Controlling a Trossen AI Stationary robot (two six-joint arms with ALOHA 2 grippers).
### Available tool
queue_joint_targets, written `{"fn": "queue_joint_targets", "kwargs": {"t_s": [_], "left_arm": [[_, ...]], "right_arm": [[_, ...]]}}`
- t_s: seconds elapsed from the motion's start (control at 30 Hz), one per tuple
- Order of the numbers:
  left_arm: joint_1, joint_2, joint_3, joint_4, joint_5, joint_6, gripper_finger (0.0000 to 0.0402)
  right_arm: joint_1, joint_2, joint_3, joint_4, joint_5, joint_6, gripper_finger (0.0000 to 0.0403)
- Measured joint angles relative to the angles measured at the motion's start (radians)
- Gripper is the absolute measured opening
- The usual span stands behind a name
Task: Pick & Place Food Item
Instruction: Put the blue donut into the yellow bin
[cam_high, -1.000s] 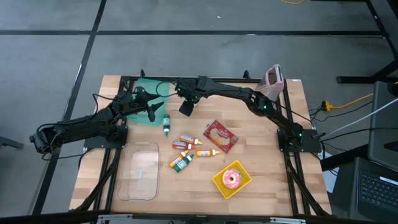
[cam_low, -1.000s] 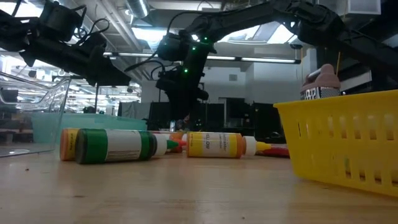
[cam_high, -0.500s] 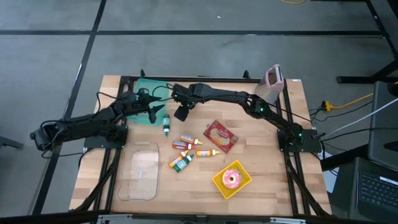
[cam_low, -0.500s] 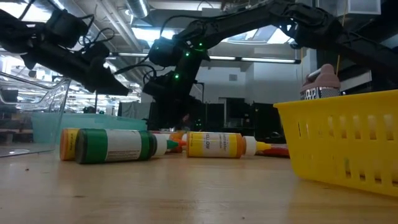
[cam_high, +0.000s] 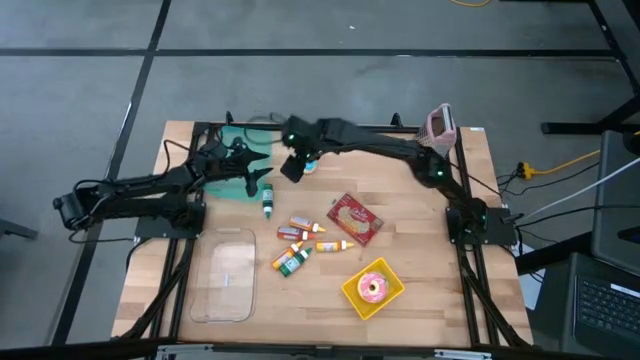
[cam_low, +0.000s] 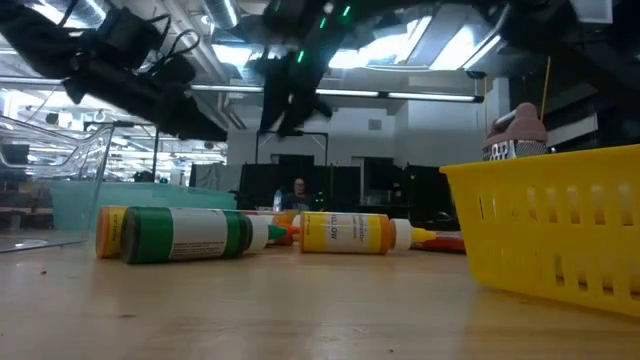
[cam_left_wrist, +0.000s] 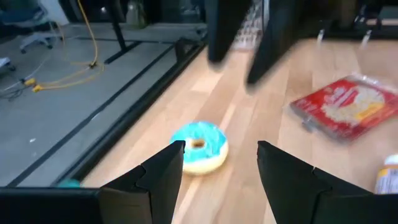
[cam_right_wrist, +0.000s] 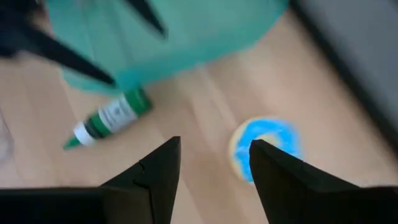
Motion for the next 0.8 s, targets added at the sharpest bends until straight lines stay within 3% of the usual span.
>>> {"fn": "queue_joint_targets", "kwargs": {"t_s": [0.2,0.4,0.57,0.8], "left_arm": [[0.0,0.14,0.154,-0.123,0.006,0.018,0.02],[-0.002,0.379,0.34,-0.216,0.051,0.017,0.02],[-0.018,0.604,0.49,-0.254,0.03,0.026,0.02],[-0.025,0.827,0.661,-0.372,-0.096,0.051,0.02]], "right_arm": [[0.017,-0.197,0.0,0.004,0.139,-0.024,0.0189],[0.059,-0.33,0.0,0.005,0.255,-0.027,0.0189],[0.097,-0.353,0.0,-0.001,0.264,-0.028,0.0189],[0.145,-0.346,0.0,-0.067,0.278,-0.028,0.0189]]}}
